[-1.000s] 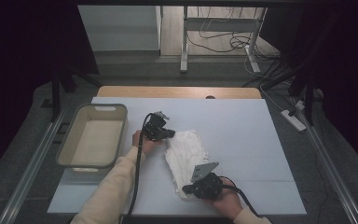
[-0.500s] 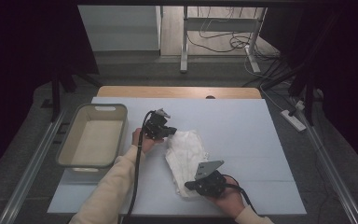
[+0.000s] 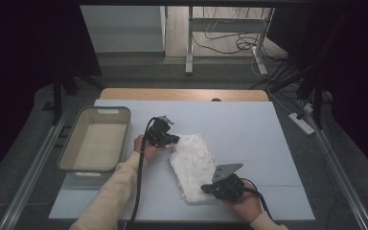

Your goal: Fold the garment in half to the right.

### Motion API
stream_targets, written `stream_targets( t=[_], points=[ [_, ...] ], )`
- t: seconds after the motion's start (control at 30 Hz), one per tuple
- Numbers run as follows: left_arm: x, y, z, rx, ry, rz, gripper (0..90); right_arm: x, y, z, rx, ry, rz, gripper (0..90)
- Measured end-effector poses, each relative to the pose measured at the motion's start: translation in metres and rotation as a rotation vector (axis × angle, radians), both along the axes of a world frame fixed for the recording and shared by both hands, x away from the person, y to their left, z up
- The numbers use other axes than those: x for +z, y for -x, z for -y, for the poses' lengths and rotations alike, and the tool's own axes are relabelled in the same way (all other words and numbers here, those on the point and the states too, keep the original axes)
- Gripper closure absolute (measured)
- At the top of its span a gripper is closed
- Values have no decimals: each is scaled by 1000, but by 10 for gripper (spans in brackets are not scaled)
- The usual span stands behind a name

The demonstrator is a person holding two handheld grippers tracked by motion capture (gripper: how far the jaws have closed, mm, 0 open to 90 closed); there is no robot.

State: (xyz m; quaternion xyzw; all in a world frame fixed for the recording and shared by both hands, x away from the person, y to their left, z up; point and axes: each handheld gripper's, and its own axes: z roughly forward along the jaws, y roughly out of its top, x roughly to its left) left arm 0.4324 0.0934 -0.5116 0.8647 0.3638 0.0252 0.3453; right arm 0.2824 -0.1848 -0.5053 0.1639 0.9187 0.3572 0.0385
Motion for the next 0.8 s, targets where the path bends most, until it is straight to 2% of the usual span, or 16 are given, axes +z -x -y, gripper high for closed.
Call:
stream_targets(
  t=[0.13, 0.4, 0.73, 0.8],
  points=[
    [-4, -2, -2, 11, 3, -15, 889, -6, -1, 4, -8, 41, -30, 893],
    [-10, -5, -6, 13, 29, -44, 889, -8, 2, 5, 4, 40, -51, 894],
    [-13, -5, -2, 12, 30, -50, 890, -9, 2, 6, 8, 33, -53, 893],
    [-12, -4, 0, 11, 16, -44, 890, -9, 1, 6, 9, 33, -52, 893]
  ],
)
